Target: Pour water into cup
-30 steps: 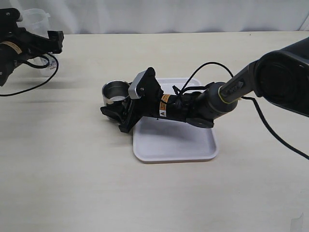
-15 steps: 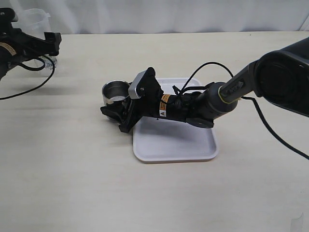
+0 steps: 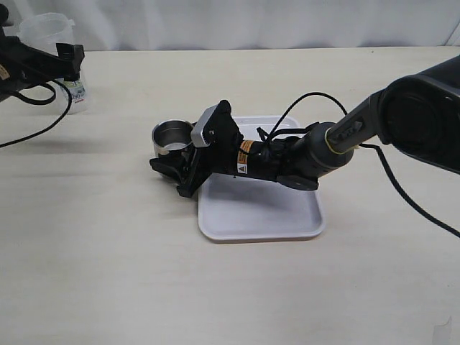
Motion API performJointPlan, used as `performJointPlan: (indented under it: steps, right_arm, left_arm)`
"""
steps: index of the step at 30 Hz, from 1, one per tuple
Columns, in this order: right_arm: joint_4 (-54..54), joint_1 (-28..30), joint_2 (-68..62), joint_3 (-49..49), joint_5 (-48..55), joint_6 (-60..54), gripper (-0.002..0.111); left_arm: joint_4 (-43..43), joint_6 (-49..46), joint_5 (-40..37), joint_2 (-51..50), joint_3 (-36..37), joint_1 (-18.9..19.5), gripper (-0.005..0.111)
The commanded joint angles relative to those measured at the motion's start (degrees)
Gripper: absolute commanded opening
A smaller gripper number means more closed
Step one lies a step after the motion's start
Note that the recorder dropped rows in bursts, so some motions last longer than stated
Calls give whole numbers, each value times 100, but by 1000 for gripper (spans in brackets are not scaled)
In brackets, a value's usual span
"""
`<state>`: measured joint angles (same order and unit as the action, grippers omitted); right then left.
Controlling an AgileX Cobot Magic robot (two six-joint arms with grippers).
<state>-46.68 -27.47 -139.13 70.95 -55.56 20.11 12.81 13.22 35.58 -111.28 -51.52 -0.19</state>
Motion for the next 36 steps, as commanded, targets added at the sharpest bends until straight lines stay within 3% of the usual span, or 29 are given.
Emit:
performJointPlan:
  steps: [1,11,36]
  right_arm:
    - [-26,-2,18,-32,195,2,4]
    - [-26,-2,18,-32,195,2,4]
    - [-26,-2,18,-32,195,2,4]
  left_arm:
    - [8,34,-12,346,200,-20,103]
    - [20,34,-422,1523,616,-20,103]
    - [9,768,-3278,4961,616,-20,103]
